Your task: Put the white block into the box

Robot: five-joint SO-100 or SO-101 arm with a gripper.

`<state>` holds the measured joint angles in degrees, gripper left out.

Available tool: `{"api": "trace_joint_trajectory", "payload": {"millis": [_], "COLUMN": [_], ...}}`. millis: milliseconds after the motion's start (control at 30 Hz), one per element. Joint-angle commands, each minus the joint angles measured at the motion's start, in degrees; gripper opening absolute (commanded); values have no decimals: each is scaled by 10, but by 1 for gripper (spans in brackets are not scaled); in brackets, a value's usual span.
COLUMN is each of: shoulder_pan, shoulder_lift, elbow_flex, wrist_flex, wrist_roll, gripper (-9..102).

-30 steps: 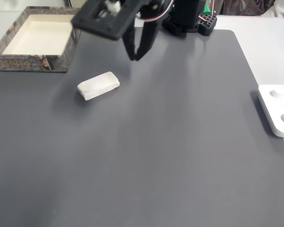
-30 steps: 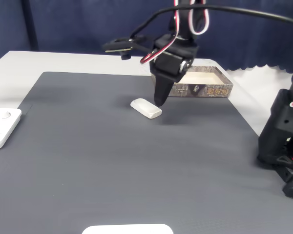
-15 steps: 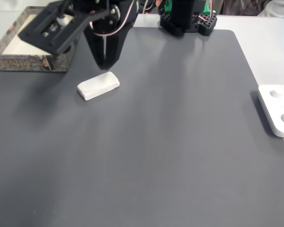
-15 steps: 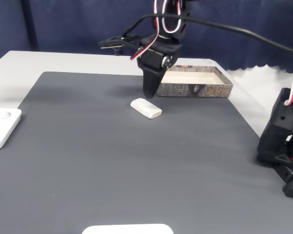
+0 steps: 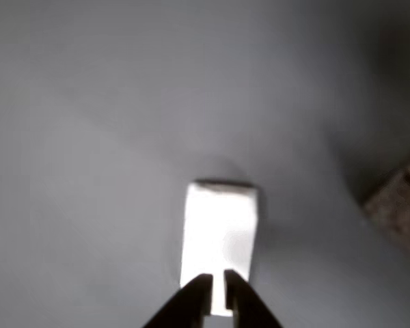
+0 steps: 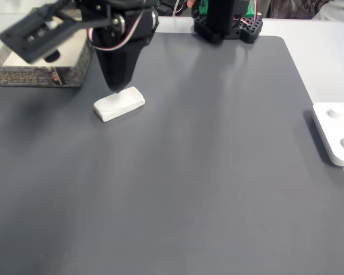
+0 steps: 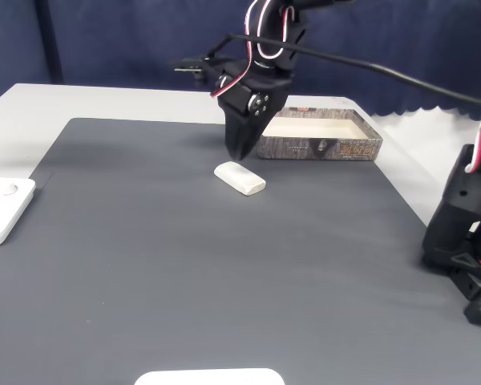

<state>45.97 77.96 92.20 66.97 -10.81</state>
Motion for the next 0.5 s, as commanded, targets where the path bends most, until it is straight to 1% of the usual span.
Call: {"api": "trace_joint_trajectory", "payload": {"millis": [0,333,400,467], "shoulder_pan": [11,16,18,23], "shoulder_lift": [25,25,25,27], "elbow_flex": [-16,-4,-4,-4], "wrist_flex": [-8,-5,-4,2], "wrist_roll": [-50,-63,-55,-25], "gripper": [-2,-2,0,5]}}
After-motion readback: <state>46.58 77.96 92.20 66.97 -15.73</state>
